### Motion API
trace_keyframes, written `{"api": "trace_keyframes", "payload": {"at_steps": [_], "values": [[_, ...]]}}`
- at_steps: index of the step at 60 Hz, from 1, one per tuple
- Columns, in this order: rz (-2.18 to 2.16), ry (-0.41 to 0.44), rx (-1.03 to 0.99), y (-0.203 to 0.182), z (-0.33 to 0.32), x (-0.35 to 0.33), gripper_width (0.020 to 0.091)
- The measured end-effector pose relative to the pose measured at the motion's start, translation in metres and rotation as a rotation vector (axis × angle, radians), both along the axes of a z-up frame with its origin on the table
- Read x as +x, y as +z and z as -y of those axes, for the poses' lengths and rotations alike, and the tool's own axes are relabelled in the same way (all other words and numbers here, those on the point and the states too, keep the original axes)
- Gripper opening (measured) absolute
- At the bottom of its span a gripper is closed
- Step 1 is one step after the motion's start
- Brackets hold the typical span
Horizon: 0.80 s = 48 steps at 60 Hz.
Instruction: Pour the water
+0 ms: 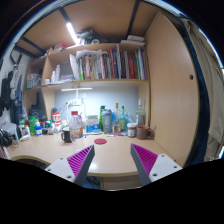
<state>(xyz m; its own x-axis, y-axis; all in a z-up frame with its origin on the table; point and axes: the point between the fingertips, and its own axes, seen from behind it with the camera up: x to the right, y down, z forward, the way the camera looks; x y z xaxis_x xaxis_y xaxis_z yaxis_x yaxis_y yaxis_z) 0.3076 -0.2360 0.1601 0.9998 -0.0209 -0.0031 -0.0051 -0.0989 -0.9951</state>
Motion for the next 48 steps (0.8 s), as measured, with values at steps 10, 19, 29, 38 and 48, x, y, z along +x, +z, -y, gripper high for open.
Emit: {"api": "trace_keyframes", "payload": {"at_steps": [10,19,29,38,48], "values": [[0.000,0.013,0.004,0.004,-0.001,-0.003,0.0800],[0.011,0.033,0.039,0.012,-0.004,-0.011,0.0798],[0.023,0.061,0.065,0.009,-0.014,-0.027,0.0800],[-0.013,0.133,0.074,-0.013,-0.043,-0.071,0.0805],[-0.009,0.181,0.102,-0.040,-0.097,-0.124,0.0794]]}}
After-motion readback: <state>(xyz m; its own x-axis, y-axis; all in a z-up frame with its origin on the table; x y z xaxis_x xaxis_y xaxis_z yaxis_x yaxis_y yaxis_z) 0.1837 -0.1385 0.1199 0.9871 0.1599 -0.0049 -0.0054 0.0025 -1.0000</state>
